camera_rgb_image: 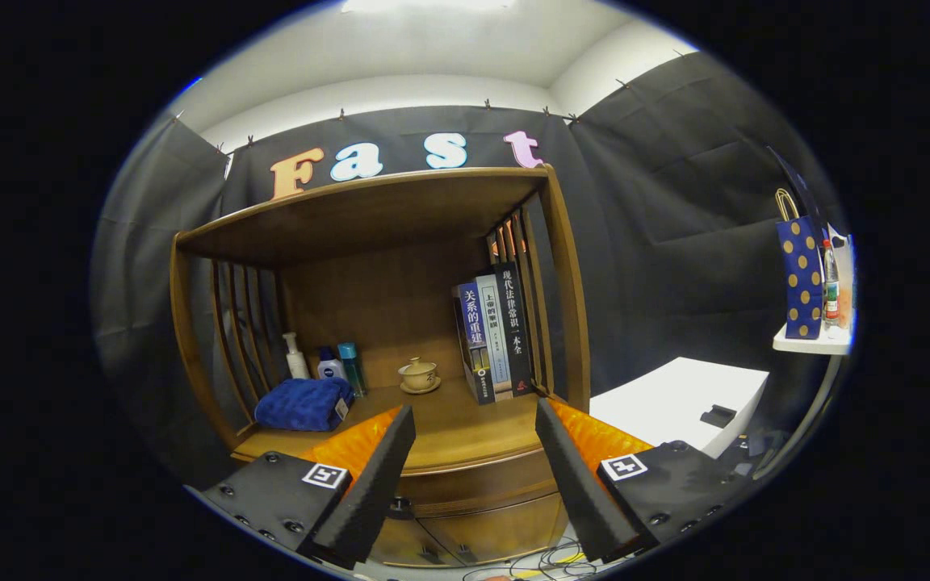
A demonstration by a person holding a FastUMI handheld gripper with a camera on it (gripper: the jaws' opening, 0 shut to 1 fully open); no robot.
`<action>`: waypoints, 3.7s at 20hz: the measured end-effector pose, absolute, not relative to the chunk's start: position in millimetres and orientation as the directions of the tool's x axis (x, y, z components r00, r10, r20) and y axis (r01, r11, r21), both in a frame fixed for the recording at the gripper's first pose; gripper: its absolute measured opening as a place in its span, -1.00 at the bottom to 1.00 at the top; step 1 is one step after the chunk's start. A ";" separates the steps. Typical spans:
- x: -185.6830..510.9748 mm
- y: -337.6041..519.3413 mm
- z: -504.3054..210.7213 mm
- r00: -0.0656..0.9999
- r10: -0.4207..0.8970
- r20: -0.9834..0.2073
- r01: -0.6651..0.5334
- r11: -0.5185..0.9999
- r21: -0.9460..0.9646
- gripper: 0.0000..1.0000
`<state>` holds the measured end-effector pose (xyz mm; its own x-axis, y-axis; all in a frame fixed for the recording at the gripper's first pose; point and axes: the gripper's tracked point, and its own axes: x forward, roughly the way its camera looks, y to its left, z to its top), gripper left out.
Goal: Pull open the drawer, take out the items inside it, and place them on the countertop above the cabinet.
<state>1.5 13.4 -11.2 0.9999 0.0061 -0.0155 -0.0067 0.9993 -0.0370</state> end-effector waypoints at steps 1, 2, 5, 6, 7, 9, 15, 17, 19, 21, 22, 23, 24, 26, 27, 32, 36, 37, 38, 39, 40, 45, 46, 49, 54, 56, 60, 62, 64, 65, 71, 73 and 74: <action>3.3 16.5 -12.7 1.000 0.010 -0.018 -0.011 0.999 -0.036 0.96; 5.4 20.3 -15.8 1.000 0.016 -0.022 -0.017 0.999 -0.033 0.96; 5.5 42.9 -33.0 0.997 0.058 -0.047 -0.060 0.998 -0.023 0.96; 7.2 50.0 -38.9 0.996 0.072 -0.052 -0.073 0.997 -0.022 0.96; 9.1 56.7 -47.3 0.995 0.084 -0.060 -0.085 0.996 -0.021 0.96; 14.2 66.7 -65.3 0.991 0.105 -0.080 -0.107 0.994 -0.013 0.96; 27.7 98.9 -116.4 0.984 0.148 -0.102 -0.152 0.988 -0.030 0.97; 34.4 102.5 -137.6 0.982 0.143 -0.125 -0.151 0.987 -0.058 0.97; 40.4 109.4 -157.2 0.977 0.150 -0.150 -0.162 0.984 -0.073 0.97; 46.2 116.4 -176.1 0.972 0.160 -0.171 -0.176 0.981 -0.085 0.97; 47.7 119.3 -186.2 0.969 0.163 -0.183 -0.182 0.979 -0.094 0.97; 49.1 120.4 -196.9 0.967 0.162 -0.196 -0.186 0.976 -0.110 0.97; 51.7 119.0 -207.8 0.966 0.154 -0.207 -0.184 0.974 -0.132 0.97; 57.1 112.6 -227.3 0.964 0.131 -0.231 -0.174 0.969 -0.176 0.97; 59.9 109.7 -235.6 0.962 0.124 -0.242 -0.170 0.969 -0.180 0.97; 73.5 106.6 -264.1 0.942 0.147 -0.303 -0.185 0.978 -0.100 0.97; 77.7 95.0 -275.1 0.938 0.127 -0.322 -0.170 0.980 -0.107 0.33; 77.5 95.8 -277.4 0.934 0.139 -0.328 -0.178 0.980 -0.090 0.18; 77.9 96.3 -279.9 0.931 0.147 -0.335 -0.183 0.980 -0.077 0.09; 76.2 95.6 -281.8 0.926 0.153 -0.345 -0.189 0.979 -0.072 0.08; 78.9 96.7 -280.4 0.928 0.162 -0.335 -0.197 0.978 -0.074 0.06; 74.7 93.5 -282.9 0.928 0.157 -0.338 -0.200 0.975 -0.095 -0.13; 76.0 94.8 -284.2 0.922 0.159 -0.352 -0.200 0.976 -0.084 -0.19; 73.2 92.8 -284.1 0.916 0.147 -0.374 -0.190 0.979 -0.080 -0.18; 51.1 90.6 -282.1 0.916 0.141 -0.376 -0.174 0.983 -0.054 -0.19; 41.1 88.2 -279.8 0.916 0.142 -0.375 -0.177 0.982 -0.061 -0.19; 21.1 83.9 -277.6 0.916 0.138 -0.376 -0.174 0.983 -0.063 -0.19; 12.1 82.2 -276.7 0.915 0.140 -0.378 -0.176 0.982 -0.064 -0.19; 3.0 80.6 -275.8 0.913 0.141 -0.383 -0.177 0.982 -0.060 -0.19; -0.4 80.2 -275.4 0.912 0.141 -0.385 -0.177 0.982 -0.060 -0.19; -16.0 77.7 -274.2 0.912 0.130 -0.388 -0.170 0.983 -0.070 -0.19; -22.1 77.3 -273.5 0.912 0.126 -0.390 -0.167 0.983 -0.071 -0.19; -25.7 76.6 -272.9 0.912 0.125 -0.390 -0.165 0.984 -0.072 -0.19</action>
